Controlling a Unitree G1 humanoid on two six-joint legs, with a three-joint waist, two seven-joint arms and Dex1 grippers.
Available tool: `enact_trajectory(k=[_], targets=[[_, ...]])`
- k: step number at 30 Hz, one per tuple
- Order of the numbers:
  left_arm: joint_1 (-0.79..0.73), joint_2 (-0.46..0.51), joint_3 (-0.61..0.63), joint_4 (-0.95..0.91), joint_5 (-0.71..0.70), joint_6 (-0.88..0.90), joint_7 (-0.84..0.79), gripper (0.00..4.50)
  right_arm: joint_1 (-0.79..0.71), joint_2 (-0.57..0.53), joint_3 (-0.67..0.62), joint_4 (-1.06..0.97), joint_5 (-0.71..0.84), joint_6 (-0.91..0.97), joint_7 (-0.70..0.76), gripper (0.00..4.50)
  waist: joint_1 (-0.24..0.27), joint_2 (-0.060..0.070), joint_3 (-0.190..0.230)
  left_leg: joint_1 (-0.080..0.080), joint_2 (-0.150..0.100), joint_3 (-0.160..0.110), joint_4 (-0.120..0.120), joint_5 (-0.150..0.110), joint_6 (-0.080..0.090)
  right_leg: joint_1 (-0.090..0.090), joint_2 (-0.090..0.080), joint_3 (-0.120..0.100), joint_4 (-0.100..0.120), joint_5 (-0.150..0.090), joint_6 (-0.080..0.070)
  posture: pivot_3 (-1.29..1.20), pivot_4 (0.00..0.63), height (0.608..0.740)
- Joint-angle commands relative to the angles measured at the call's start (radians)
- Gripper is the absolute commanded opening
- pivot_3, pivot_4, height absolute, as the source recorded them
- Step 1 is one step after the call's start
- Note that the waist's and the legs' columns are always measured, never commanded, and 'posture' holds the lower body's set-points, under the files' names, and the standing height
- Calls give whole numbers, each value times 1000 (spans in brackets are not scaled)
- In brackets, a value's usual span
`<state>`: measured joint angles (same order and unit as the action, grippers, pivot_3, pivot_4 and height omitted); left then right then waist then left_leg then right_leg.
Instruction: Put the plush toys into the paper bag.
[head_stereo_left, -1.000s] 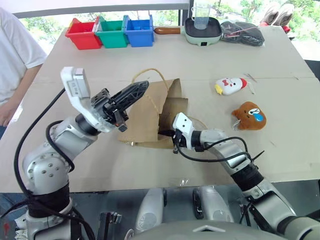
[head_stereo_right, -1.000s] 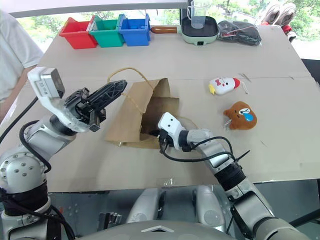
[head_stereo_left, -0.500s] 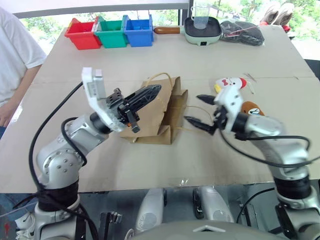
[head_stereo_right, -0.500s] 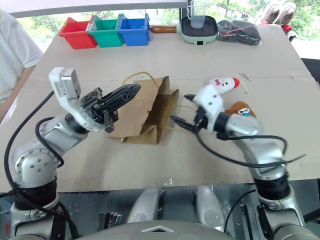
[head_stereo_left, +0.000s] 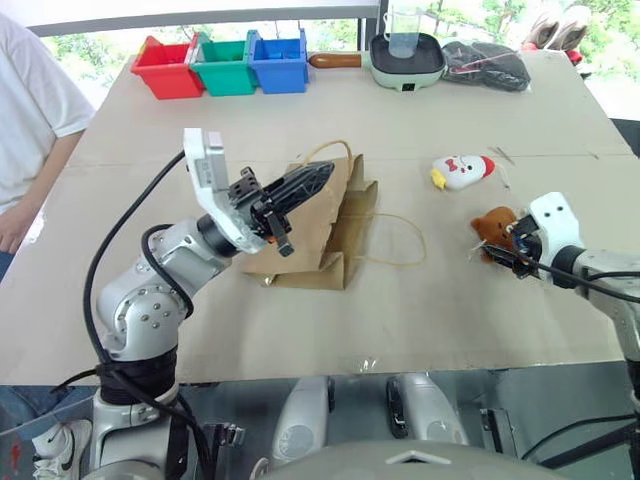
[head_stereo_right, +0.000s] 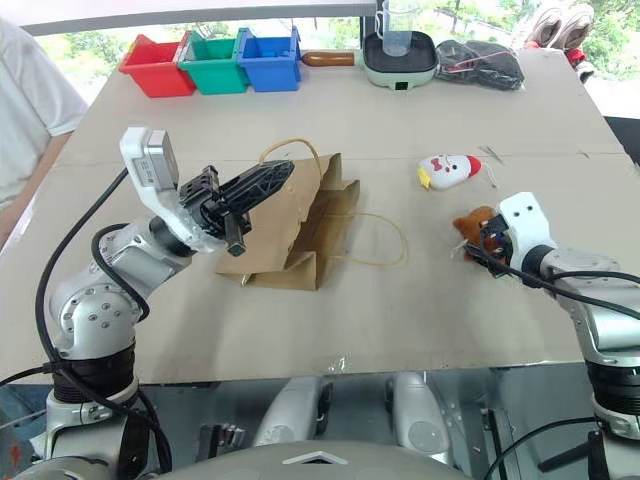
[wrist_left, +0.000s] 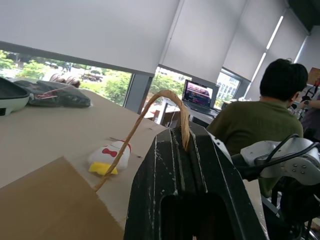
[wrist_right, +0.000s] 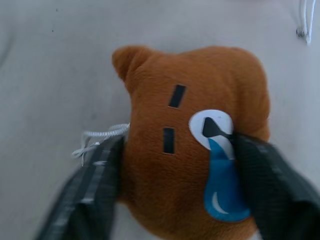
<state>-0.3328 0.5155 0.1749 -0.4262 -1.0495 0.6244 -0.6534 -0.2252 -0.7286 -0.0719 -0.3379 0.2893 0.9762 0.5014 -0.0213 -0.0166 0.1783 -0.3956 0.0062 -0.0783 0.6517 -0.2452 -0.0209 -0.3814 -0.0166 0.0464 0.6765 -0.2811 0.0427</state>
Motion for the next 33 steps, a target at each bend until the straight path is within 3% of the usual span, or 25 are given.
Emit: enact_trajectory(k=[1,3,5,8,13,15,20,25,28,32,33], targets=[[-12,-2,8,-33,-10,-7,-9,0,2,12,7,23,-20,-33,-10,1379,1,0,0,0,0,0,0,0,0,0,0,0,0,0,0,0,150,740],[-12,-3,13,-30,-26,1,-11,0,18,2,-9,-8,-37,-149,10,390,2,0,0,0,0,0,0,0,0,0,0,0,0,0,0,0,150,740],[-14,-2,18,-23,-40,9,-14,0,28,2,-19,-35,-34,-254,43,47,4,0,0,0,0,0,0,0,0,0,-1,0,0,0,0,0,150,740],[-16,14,21,-13,-61,32,-34,0,-34,55,-42,-131,73,-335,116,47,-1,0,1,-1,0,0,0,0,0,0,0,0,0,0,0,0,150,740],[-32,19,12,5,-52,48,-59,0,-209,76,138,-153,13,-426,192,47,-14,1,2,0,0,-2,0,0,0,0,0,-1,0,0,0,0,150,740],[-48,12,1,15,-40,48,-62,0,-304,103,278,-110,-47,-481,250,47,-14,1,1,-1,1,-3,0,0,0,0,0,-3,0,0,0,0,150,740],[-63,9,-24,23,-3,43,-68,0,-447,168,471,38,-140,-618,386,47,-14,1,2,-2,0,-4,0,0,0,0,-1,-3,-1,0,0,0,150,740],[-47,-7,-41,-1,19,32,-67,0,-585,304,576,284,-212,-745,458,47,-15,0,2,-2,0,-7,0,0,0,0,-2,-3,-2,0,0,0,150,740],[-31,-12,-39,-15,24,28,-63,0,-641,387,599,417,-219,-824,512,1089,-19,1,2,-1,0,-8,0,1,-1,-1,-1,-3,0,0,0,0,150,740],[-9,-21,-21,-38,20,19,-48,0,-639,434,608,496,-221,-904,573,2798,-15,1,2,-2,1,-9,-1,1,-1,-1,-2,-4,-1,0,0,0,150,740],[-2,-20,-12,-44,16,16,-42,0,-628,439,602,493,-212,-904,585,3405,-15,1,2,-2,1,-9,-1,1,-1,-1,-3,-4,-1,0,0,0,150,740]])
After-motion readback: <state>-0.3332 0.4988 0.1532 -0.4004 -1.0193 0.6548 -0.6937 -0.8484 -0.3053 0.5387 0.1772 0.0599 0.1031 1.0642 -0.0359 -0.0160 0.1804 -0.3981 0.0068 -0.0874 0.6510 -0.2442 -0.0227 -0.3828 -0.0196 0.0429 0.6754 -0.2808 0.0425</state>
